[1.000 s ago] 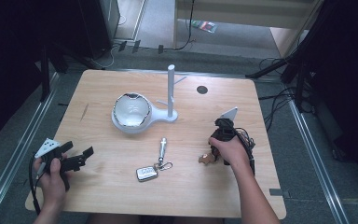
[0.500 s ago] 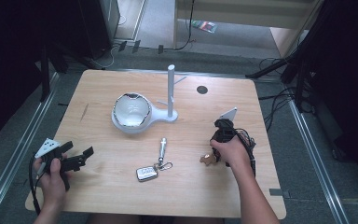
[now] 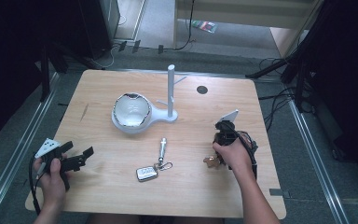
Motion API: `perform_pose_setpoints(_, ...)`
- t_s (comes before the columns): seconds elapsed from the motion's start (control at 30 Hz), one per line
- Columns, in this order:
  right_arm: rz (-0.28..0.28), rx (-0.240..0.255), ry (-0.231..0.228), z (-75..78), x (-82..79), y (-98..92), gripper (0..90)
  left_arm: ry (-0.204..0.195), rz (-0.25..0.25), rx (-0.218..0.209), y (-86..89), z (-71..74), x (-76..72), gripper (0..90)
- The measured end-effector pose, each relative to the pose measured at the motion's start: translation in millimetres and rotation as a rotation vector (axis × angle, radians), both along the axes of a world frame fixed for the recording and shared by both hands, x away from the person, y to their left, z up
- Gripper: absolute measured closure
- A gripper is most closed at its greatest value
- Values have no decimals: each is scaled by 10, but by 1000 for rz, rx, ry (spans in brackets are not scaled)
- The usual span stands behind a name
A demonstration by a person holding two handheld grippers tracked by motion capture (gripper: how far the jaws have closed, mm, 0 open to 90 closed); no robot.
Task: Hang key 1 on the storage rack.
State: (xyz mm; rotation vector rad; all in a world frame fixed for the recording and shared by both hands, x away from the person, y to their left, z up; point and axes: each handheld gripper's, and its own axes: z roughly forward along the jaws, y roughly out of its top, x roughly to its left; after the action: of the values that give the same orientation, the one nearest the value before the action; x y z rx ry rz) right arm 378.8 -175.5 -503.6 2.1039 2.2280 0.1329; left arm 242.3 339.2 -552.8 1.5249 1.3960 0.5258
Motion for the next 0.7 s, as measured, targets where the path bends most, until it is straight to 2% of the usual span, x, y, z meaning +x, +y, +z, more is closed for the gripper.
perform_pose_setpoints(0.17,20,21,-55,3,-71,-18,716,-1,-1,-1,1,-1,1,11)
perform_pose_setpoints(0.23,18,48,-86,31,-98,-38,716,0,-1,0,-2,0,1,11)
perform_pose_setpoints(0.37,20,90,-159,150,-157,-72,716,-2,0,1,-2,0,-1,11)
perform_pose_setpoints(0.7,77,164,-348,458,-331,-6,715,-3,-5,2,-3,0,-4,11)
